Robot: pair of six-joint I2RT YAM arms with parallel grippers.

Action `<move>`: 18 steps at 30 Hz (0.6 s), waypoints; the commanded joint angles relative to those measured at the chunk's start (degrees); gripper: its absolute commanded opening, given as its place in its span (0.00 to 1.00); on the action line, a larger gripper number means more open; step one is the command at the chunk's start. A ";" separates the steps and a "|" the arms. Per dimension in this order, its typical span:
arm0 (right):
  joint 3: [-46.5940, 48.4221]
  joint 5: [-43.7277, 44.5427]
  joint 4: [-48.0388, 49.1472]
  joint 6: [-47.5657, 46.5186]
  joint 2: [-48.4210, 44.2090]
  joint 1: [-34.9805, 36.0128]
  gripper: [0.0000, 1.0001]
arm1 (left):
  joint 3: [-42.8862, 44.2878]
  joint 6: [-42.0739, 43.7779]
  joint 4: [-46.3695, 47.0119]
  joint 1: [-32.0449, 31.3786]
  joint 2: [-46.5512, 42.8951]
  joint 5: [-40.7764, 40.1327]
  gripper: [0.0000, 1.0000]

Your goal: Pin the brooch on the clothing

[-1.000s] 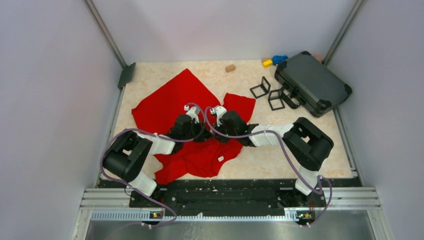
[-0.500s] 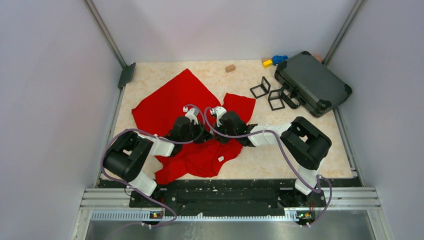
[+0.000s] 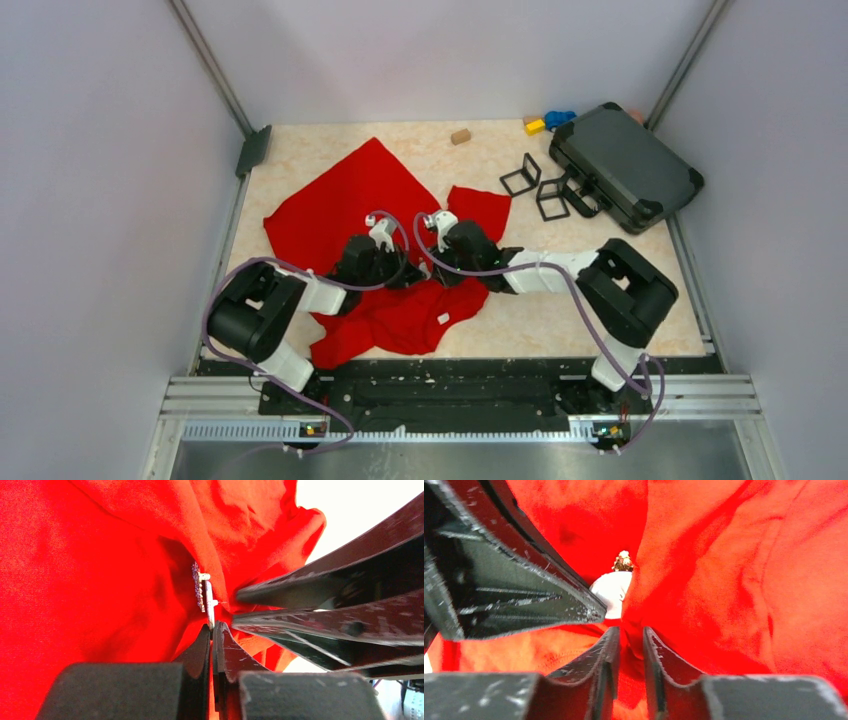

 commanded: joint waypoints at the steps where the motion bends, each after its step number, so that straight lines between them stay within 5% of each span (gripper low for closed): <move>1: -1.24 1.76 -2.26 -2.36 -8.71 -0.98 0.30 | -0.81 4.09 3.33 1.24 -1.53 5.41 0.00; 6: -5.22 -2.29 -1.58 -3.89 -14.04 -4.12 0.42 | -0.45 8.97 1.08 1.58 -2.88 9.13 0.00; 18: -8.88 -15.23 9.44 -2.78 -10.31 -8.29 0.46 | 0.26 11.20 1.32 3.38 -2.13 13.27 0.00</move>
